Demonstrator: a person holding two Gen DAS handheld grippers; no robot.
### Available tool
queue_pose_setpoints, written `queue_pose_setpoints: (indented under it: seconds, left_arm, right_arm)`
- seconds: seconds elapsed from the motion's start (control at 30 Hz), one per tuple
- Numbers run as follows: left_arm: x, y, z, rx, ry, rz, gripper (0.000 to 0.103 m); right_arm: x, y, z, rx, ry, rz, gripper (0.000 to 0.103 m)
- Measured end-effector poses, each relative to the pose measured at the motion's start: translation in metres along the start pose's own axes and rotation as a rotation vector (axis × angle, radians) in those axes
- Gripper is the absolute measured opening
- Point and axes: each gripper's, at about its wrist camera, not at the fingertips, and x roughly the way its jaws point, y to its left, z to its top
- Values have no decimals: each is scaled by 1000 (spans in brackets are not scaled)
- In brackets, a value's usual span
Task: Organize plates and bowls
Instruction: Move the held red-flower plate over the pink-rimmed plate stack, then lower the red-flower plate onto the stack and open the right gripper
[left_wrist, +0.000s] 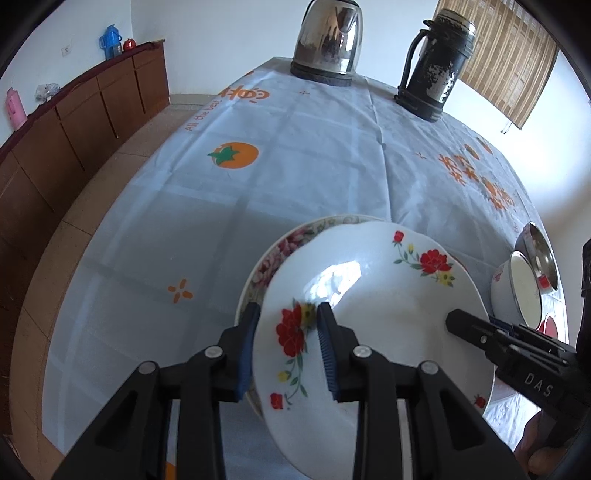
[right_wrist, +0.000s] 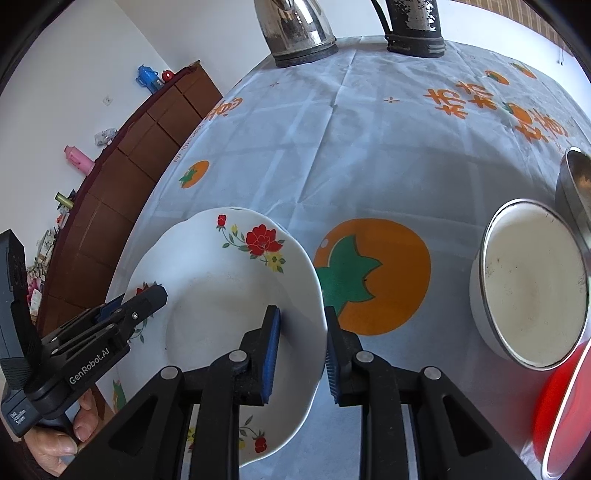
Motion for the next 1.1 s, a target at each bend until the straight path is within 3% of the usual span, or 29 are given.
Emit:
queue_pose_setpoints:
  seconds: [0.33,0.83,1.0,1.1]
  left_arm:
    - [2,-4,1,13,-19,21,30]
    - [-5,0,6,35,-28,11,29]
    - [-6,-2,4,69,-40,30,30]
    - [-14,-1,7,88,-85,86,33]
  right_arm:
    - [2,5,-5,-46,-94,-45,28]
    - [7,8,-8,-43,-125,-23,31]
    - [6,10,-12,-68,-145,-36,31]
    - [10,11,-13,-75,-135,-47,33]
